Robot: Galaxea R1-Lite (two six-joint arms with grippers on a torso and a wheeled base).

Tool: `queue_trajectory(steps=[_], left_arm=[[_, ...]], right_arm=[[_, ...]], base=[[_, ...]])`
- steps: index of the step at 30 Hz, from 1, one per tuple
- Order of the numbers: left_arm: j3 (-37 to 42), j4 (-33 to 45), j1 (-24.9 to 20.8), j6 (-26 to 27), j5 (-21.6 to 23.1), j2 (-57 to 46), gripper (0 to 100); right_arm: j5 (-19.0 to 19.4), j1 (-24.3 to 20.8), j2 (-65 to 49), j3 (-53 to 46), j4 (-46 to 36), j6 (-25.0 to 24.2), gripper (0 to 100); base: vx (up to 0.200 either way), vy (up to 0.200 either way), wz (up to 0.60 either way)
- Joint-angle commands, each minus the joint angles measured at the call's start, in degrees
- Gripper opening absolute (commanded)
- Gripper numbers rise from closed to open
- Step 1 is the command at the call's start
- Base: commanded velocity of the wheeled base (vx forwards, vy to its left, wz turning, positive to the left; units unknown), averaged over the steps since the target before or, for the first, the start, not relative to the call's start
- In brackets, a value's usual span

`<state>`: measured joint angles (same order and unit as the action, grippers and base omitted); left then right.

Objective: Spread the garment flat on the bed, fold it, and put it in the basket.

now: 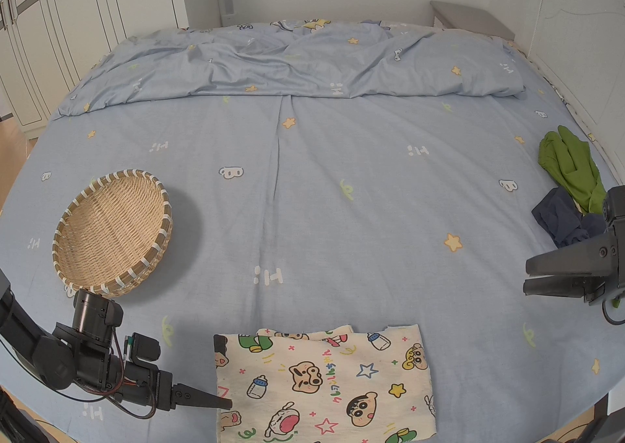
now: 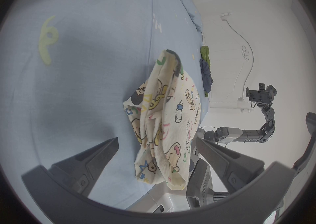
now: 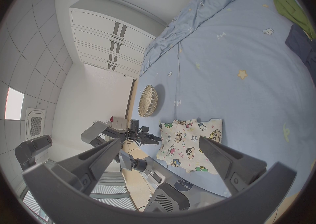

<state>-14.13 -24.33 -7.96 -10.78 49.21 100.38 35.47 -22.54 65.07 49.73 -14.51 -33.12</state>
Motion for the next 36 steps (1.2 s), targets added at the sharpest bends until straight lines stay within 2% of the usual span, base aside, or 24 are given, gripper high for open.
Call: queue_trajectory(steps=[1,6,11,15,22,25,27,28,36], left_arm=[[-0.37,-0.45,-1.18,-0.12,0.18,2.54,100],[-0.37,-1.95,-4.17,-0.21,0.27,4.30,100],[-0.11,-8.10,-7.07,-1.53,0.09,7.82,100],[0.51,-11.00,-8.39,-5.31,0.01,8.08,100],[0.68,-11.61,-11.46,-9.79,0.01,7.55,100],[0.68,-13.02,-11.90,-13.92,0.09,7.55,100],[0.68,-13.20,-11.81,-14.36,0.09,7.55,100],[1.74,-15.75,-11.90,-18.40,0.09,7.20,100],[6.31,-30.69,-14.89,-28.25,-0.61,8.08,100]], right_arm=[[0.03,-0.22,-0.03,-0.24,0.09,-0.01,100],[0.03,-0.57,-0.03,-0.42,0.00,-0.01,100],[0.03,-0.66,-0.03,-0.42,0.00,-0.01,100],[0.03,-1.01,-0.12,-0.51,0.09,-0.01,100],[0.03,-1.10,-0.12,-0.51,0.09,-0.01,100],[0.03,-1.10,-0.12,-0.68,0.09,-0.01,100],[0.03,-1.10,-0.12,-0.68,0.09,-0.01,100],[0.03,-1.10,-0.12,-0.68,0.09,-0.01,100],[0.03,-1.10,-0.03,-0.68,0.27,-0.01,100]], base=[[0.000,0.000,0.00],[0.000,0.000,0.00],[0.000,0.000,0.00],[0.000,0.000,0.00],[0.000,0.000,0.00],[0.000,0.000,0.00],[0.000,0.000,0.00],[0.000,0.000,0.00],[0.000,0.000,0.00]])
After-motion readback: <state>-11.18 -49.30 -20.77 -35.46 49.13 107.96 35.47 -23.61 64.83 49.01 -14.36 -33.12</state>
